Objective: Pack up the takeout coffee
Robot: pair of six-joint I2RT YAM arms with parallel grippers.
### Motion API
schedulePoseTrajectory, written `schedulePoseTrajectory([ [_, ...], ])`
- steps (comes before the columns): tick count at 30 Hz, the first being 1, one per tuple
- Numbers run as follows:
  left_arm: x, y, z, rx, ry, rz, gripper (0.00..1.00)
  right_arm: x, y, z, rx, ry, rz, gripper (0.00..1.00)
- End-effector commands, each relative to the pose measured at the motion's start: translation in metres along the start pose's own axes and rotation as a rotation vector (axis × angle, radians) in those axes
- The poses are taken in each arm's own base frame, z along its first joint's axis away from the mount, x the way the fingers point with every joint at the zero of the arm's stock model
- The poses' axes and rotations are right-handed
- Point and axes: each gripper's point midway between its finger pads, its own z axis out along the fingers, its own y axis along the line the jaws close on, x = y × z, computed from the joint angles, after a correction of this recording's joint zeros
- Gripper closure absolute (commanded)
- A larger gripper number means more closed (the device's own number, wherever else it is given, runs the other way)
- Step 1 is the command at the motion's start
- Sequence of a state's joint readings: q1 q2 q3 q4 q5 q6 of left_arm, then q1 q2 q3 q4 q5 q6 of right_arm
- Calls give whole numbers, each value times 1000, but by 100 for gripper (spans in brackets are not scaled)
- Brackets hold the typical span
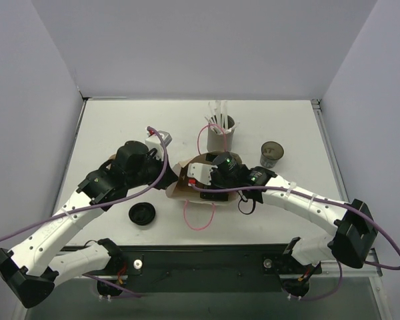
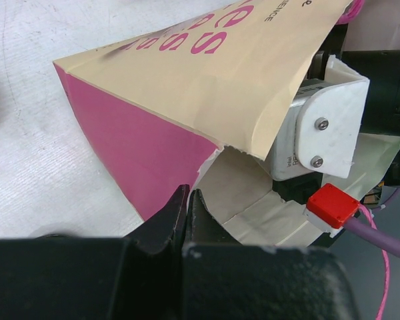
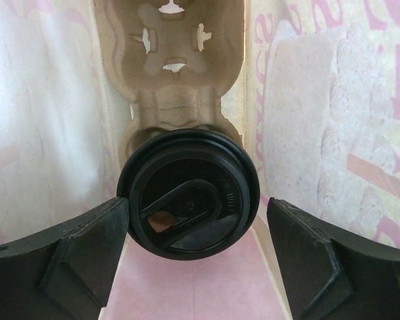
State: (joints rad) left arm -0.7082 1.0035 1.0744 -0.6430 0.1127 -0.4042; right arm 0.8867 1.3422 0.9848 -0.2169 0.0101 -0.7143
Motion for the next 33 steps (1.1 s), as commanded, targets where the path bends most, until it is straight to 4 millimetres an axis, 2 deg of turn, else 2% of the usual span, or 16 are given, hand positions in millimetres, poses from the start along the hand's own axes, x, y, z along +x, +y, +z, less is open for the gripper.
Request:
schedulePoseTrajectory([
  [1, -8, -3, -7, -8, 2, 7, 100, -9, -17, -20, 64, -19, 47, 11],
  [6, -7, -3, -6, -13, 14, 7, 100, -15, -21, -27, 63, -32, 73, 12],
  [17, -8, -5, -5, -8, 37, 5, 100, -15, -25, -32, 86, -24, 103, 12],
  [29, -14, -6, -2, -27, 62, -1, 100, -36, -32, -50, 88, -90, 175, 23],
  [33, -16, -8, 1, -28, 76, -6, 86, -40, -35, -56, 96, -106, 203, 26],
])
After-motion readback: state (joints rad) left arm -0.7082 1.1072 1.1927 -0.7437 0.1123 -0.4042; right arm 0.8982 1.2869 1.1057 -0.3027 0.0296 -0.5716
